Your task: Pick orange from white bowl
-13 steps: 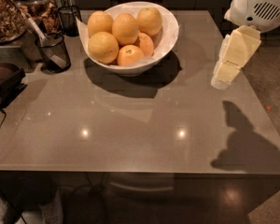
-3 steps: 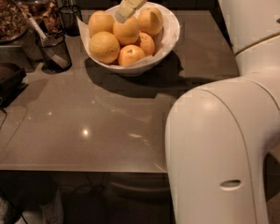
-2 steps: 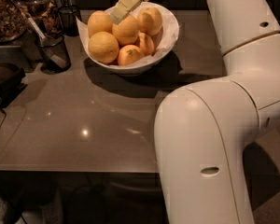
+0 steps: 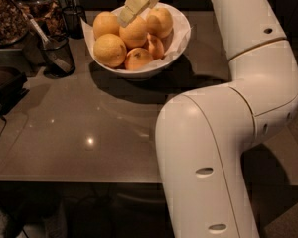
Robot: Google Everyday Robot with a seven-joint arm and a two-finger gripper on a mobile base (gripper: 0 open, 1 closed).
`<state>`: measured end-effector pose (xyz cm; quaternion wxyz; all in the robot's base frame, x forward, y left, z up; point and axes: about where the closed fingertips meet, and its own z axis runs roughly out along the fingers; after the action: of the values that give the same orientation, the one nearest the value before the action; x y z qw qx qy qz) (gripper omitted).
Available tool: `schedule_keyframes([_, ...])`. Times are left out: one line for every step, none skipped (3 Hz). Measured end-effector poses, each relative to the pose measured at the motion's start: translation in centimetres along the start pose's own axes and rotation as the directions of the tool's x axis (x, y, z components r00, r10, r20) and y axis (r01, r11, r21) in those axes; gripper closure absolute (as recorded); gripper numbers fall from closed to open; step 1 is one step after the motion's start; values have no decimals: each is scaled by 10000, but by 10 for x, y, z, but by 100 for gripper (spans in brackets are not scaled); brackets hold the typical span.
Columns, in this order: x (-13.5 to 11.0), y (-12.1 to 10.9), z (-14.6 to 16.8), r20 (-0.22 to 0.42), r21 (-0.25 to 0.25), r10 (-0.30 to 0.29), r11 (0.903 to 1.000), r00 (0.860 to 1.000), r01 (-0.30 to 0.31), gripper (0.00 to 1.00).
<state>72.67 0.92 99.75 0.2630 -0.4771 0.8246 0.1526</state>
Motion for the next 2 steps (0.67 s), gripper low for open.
schedule_keyframes([7, -7, 4, -109, 77, 237, 9997, 9997, -236, 19])
schedule_keyframes([17, -13, 11, -309, 30, 533, 9986, 9981, -532, 22])
